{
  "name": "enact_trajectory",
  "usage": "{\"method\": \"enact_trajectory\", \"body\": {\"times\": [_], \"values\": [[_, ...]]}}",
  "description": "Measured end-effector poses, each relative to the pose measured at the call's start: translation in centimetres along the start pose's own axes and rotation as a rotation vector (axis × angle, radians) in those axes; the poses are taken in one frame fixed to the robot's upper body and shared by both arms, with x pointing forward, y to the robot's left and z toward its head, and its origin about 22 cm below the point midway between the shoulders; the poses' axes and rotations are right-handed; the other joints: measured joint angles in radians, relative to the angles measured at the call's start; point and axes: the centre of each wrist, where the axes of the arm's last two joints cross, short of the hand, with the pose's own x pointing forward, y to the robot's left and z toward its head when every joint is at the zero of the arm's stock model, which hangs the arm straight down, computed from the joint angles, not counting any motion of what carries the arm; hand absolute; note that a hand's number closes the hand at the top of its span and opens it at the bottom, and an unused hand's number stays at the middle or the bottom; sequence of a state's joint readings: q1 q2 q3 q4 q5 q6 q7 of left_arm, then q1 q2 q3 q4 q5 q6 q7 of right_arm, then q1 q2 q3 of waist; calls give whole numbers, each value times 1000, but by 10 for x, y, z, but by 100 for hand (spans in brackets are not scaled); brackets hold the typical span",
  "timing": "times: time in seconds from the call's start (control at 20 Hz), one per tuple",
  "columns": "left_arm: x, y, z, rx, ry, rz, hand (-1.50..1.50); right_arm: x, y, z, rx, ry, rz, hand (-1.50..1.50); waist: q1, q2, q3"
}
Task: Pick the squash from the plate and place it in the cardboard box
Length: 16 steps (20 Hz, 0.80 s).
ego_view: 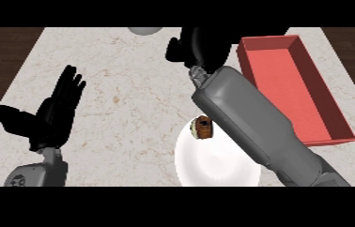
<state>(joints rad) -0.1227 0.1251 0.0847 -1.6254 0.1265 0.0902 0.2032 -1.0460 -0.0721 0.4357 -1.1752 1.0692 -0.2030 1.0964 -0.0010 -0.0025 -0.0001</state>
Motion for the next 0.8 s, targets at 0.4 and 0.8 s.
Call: {"method": "enact_trajectory", "body": {"times": [0.4, 0.8], "values": [[1, -4, 8, 0, 0, 0, 0, -69, 2, -46, -85, 125, 114, 150, 2, 2, 0], [10, -5, 6, -8, -5, 3, 0, -135, 17, -72, -53, 191, 235, 150, 7, 4, 0]]}}
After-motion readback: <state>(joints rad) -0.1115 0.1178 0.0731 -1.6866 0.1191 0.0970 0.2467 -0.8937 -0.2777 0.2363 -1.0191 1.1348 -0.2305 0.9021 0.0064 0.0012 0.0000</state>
